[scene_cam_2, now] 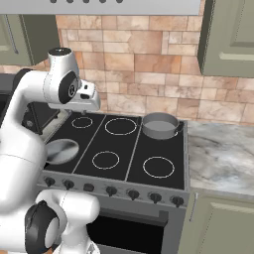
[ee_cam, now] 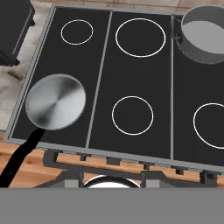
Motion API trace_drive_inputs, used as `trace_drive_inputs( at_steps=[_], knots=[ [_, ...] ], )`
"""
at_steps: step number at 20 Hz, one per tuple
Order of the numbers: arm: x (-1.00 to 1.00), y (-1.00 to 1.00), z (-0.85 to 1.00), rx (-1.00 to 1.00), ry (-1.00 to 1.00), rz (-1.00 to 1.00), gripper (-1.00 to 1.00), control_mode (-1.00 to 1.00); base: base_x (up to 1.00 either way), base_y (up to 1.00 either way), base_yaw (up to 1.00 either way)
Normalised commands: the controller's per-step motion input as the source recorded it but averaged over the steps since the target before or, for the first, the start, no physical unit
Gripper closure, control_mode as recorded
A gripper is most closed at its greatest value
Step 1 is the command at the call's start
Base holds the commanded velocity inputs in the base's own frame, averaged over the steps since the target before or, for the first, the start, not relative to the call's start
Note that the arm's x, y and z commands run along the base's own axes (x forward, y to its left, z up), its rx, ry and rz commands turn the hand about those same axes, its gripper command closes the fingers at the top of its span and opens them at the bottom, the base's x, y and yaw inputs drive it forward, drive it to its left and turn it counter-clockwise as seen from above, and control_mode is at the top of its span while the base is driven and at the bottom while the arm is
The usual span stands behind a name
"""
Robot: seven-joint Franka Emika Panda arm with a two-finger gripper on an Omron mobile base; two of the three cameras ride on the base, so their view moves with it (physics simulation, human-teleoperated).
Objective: Move the pot and pan from the stove into the sink.
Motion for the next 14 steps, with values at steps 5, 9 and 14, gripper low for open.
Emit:
trace_drive_inputs(
  at_steps=[5,9,14],
  knots=[
    [-0.07,0.00,0.00,0.00,0.00,0.00,-1.00,-1.00,0.00,0.00,0.00],
    [-0.30,0.00,0.00,0.00,0.00,0.00,-1.00,-1.00,0.00,0.00,0.00],
    [-0.46,0.00,-0.04,0.00,-0.01,0.00,-1.00,-1.00,0.00,0.00,0.00]
  ],
)
